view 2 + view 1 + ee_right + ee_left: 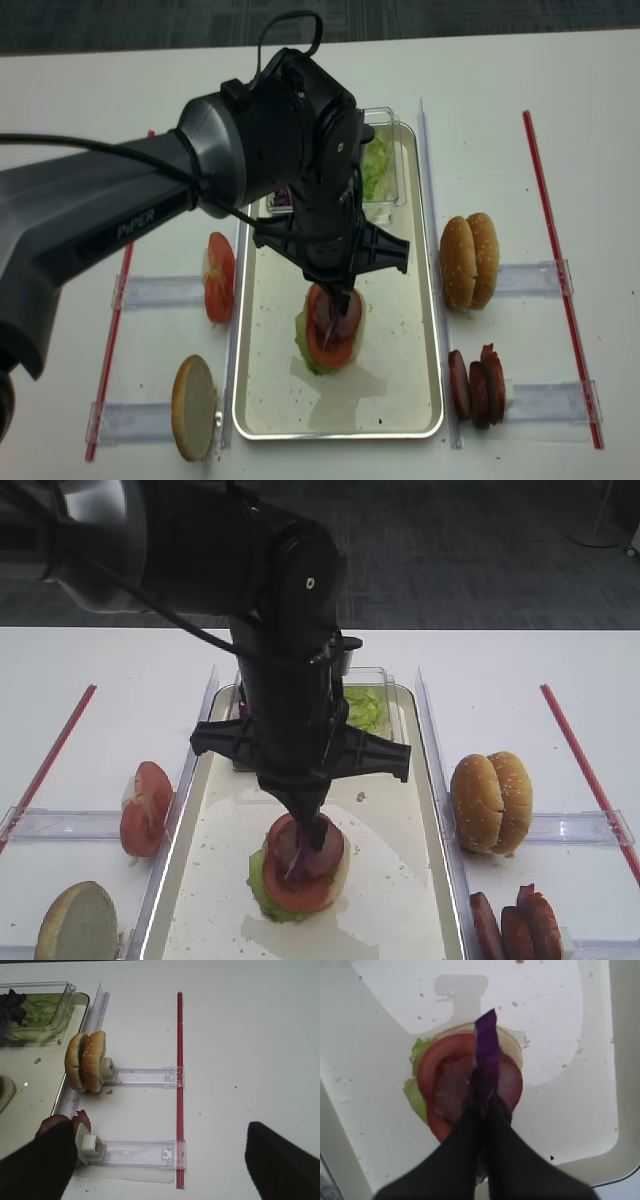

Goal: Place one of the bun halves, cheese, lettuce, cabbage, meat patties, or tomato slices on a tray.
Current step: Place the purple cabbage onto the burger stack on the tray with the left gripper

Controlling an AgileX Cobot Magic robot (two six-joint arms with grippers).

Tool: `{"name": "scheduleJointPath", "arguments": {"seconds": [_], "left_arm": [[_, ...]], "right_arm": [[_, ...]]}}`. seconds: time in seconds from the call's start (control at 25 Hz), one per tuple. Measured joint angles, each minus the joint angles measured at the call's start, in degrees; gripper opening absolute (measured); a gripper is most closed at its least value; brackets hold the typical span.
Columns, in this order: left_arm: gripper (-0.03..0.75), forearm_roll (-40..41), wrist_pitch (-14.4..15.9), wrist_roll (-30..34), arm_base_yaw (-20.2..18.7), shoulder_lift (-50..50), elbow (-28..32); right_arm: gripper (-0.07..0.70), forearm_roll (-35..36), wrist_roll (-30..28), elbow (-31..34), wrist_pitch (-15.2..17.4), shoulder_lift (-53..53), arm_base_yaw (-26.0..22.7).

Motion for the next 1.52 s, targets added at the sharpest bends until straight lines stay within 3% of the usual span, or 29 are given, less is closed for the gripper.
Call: {"name": "scheduleJointPath", "arguments": {"seconds": [0.8, 1.16, 1.52], "left_arm": [[-0.004, 0.1, 0.1, 0.0, 0.1, 0.0, 0.0], [-0.004, 0.1, 0.2, 0.0, 0.1, 0.0, 2.8], [-0.004, -1.4, -2.4, 0.1, 0.1, 0.0, 3.6]], "right_arm": [[0.692, 0.0, 0.0, 0.0, 0.0, 0.0, 0.0], [0.692, 0.0, 0.0, 0.0, 0.0, 0.0, 0.0], [0.692, 0.0, 0.0, 0.0, 0.0, 0.0, 0.0]]}}
